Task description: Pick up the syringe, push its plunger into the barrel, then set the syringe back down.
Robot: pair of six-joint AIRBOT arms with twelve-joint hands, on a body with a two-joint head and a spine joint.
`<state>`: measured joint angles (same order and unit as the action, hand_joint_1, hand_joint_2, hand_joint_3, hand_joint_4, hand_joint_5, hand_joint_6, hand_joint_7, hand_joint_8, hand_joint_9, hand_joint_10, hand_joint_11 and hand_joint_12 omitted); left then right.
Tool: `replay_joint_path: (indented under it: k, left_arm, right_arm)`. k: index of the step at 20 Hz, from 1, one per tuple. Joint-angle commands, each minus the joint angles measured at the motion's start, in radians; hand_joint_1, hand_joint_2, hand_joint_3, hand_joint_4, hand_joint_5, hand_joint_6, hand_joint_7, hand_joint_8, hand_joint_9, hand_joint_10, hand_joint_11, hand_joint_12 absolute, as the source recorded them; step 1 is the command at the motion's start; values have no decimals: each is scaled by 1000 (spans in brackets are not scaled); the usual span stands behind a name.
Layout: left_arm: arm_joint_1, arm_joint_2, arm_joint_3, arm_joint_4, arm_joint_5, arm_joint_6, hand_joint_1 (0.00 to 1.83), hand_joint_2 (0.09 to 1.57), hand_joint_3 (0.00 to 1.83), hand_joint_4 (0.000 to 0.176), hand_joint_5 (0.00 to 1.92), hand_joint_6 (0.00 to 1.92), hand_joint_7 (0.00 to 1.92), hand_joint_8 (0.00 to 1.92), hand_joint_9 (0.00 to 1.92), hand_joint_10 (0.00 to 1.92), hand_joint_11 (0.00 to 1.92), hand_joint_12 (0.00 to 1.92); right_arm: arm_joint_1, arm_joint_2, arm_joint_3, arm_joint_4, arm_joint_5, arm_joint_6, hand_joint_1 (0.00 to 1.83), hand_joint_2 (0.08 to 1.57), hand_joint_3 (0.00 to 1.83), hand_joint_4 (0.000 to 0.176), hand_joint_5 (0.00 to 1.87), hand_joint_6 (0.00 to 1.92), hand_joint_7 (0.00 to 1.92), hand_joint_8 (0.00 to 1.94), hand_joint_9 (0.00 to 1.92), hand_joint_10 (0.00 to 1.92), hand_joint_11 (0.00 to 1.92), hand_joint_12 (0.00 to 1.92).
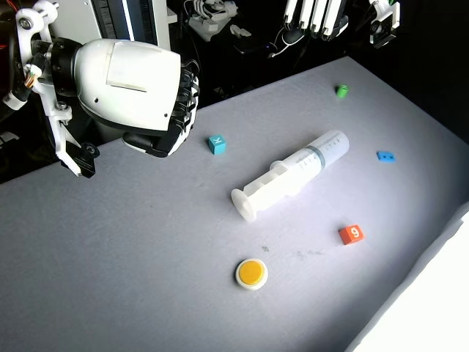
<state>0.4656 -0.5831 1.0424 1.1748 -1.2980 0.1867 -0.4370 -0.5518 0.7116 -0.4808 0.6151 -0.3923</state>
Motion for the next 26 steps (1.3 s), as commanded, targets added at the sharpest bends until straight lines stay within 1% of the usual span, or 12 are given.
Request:
replay_joint_path:
  k: [1, 7, 10, 11, 12, 13, 15, 16, 17, 19, 23, 26]
  left_arm:
    - [-7, -6, 0, -90, -61, 4, 0, 1123, 43, 0, 0, 0, 0, 0, 0, 0, 0, 0]
    - [-2, -6, 11, -87, -61, 21, 0, 1115, 28, 0, 0, 0, 0, 0, 0, 0, 0, 0]
    - [16, 1, 17, -120, -66, 48, 0, 1081, 9, 0, 0, 0, 0, 0, 0, 0, 0, 0]
    - [26, 3, 27, -120, -72, 48, 221, 978, 0, 0, 0, 0, 0, 0, 0, 0, 0, 0]
    - [31, 4, 36, -120, -77, 48, 587, 902, 0, 0, 0, 0, 0, 0, 0, 0, 0, 0]
    - [34, 4, 44, -120, -80, 48, 733, 838, 0, 0, 0, 0, 0, 0, 0, 0, 0, 0]
    - [38, 4, 44, -103, -73, 42, 703, 848, 0, 0, 0, 0, 0, 0, 0, 0, 15, 7]
    - [48, 14, 42, -93, -81, 16, 803, 917, 21, 0, 0, 0, 0, 0, 0, 0, 2, 1]
    - [63, 27, 34, -93, -57, 43, 897, 965, 40, 0, 0, 0, 0, 0, 0, 0, 0, 0]
    - [69, 37, 41, -91, -37, 42, 973, 1013, 58, 0, 0, 0, 0, 0, 0, 0, 0, 0]
    - [65, 37, 45, -24, -35, 9, 1215, 1014, 44, 0, 0, 0, 0, 0, 0, 0, 0, 0]
    - [53, 39, 29, -20, 12, -41, 1189, 999, 31, 0, 0, 0, 0, 0, 0, 0, 9, 4]
  right_arm:
    - [5, 5, 0, 35, 111, 8, 0, 1135, 21, 0, 0, 0, 0, 0, 0, 0, 0, 0]
    - [-1, 8, 0, 35, 112, 6, 0, 1105, 2, 0, 0, 0, 0, 0, 0, 0, 0, 0]
    - [-3, 9, 0, 35, 112, 6, 0, 1123, 10, 0, 0, 0, 0, 0, 0, 0, 0, 0]
    - [-3, 9, 0, 35, 112, 6, 0, 1121, 8, 0, 0, 0, 0, 0, 0, 0, 0, 0]
    - [-3, 9, 0, 35, 112, 7, 0, 1117, 5, 0, 0, 0, 0, 0, 0, 0, 0, 0]
    - [-4, 9, 0, 35, 112, 7, 0, 1120, 6, 0, 0, 0, 0, 0, 0, 0, 0, 0]
    - [-4, 9, 0, 35, 112, 7, 0, 1130, 10, 0, 0, 0, 0, 0, 0, 0, 0, 0]
    - [-5, 9, 0, 35, 112, 7, 0, 1135, 11, 0, 0, 0, 0, 0, 0, 0, 0, 0]
    - [-5, 9, 0, 35, 111, 7, 0, 1137, 12, 0, 0, 0, 0, 0, 0, 0, 0, 0]
    - [-5, 9, 0, 35, 111, 7, 0, 1132, 8, 0, 0, 0, 0, 0, 0, 0, 0, 0]
    - [-8, 10, 0, 36, 111, 4, 0, 1119, 1, 0, 0, 0, 0, 0, 0, 0, 0, 0]
    - [-9, 10, 0, 36, 111, 0, 0, 1162, 18, 0, 0, 0, 0, 0, 0, 0, 0, 0]
